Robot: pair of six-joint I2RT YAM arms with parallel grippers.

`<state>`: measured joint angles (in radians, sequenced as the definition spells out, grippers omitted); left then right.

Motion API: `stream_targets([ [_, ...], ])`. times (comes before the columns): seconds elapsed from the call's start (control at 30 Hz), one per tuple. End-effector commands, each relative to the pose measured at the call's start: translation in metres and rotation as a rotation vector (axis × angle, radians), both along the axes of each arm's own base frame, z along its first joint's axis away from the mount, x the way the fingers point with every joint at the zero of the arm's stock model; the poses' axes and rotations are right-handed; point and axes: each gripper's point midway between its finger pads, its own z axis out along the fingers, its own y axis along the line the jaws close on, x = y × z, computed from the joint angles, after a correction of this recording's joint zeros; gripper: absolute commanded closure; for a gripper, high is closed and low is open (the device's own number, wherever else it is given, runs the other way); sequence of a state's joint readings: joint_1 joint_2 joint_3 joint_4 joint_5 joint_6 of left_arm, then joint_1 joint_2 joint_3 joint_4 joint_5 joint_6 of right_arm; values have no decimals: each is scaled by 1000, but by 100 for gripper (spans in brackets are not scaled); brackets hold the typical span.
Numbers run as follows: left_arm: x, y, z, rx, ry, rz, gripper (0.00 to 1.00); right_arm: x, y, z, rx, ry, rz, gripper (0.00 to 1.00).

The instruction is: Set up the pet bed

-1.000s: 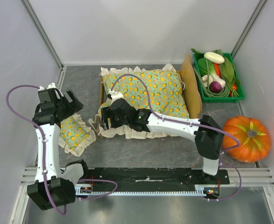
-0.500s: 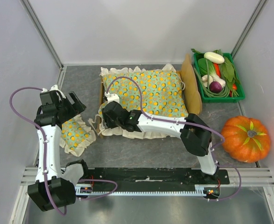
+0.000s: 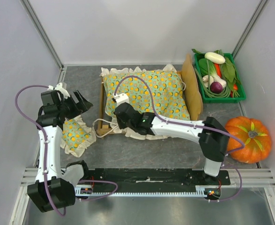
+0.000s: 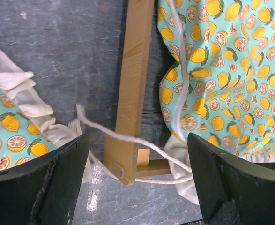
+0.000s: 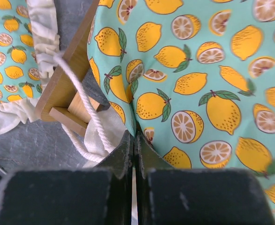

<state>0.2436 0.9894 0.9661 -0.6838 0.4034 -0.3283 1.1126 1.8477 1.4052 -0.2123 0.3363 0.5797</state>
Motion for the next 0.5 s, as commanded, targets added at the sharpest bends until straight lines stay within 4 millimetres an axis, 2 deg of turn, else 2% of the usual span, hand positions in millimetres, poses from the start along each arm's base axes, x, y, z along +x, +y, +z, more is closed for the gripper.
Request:
stream_targets([
  [0.0,8,-24,13,8,-93,-142,10,19,-39,47,17,-108,-60,100],
  [0.07,9,-39,13,16,-97,-193,11,25,-53,52,21,-107,-81,100],
  [0.13,8,-59,14,14,-105,-263,12,26,-63,48,10,-97,-83,100],
  [0.2,8,-70,13,26,-102,-307,12,29,-72,46,3,-92,-94,100],
  [0.23,5,-85,9,29,-94,-362,14,30,-74,45,0,-90,-98,100],
  [0.33,0,-101,2,38,-82,-440,17,33,-78,39,-2,-71,-101,100],
  [0.47,-6,-111,-8,72,-50,-528,21,37,-80,34,-2,-55,-104,100],
])
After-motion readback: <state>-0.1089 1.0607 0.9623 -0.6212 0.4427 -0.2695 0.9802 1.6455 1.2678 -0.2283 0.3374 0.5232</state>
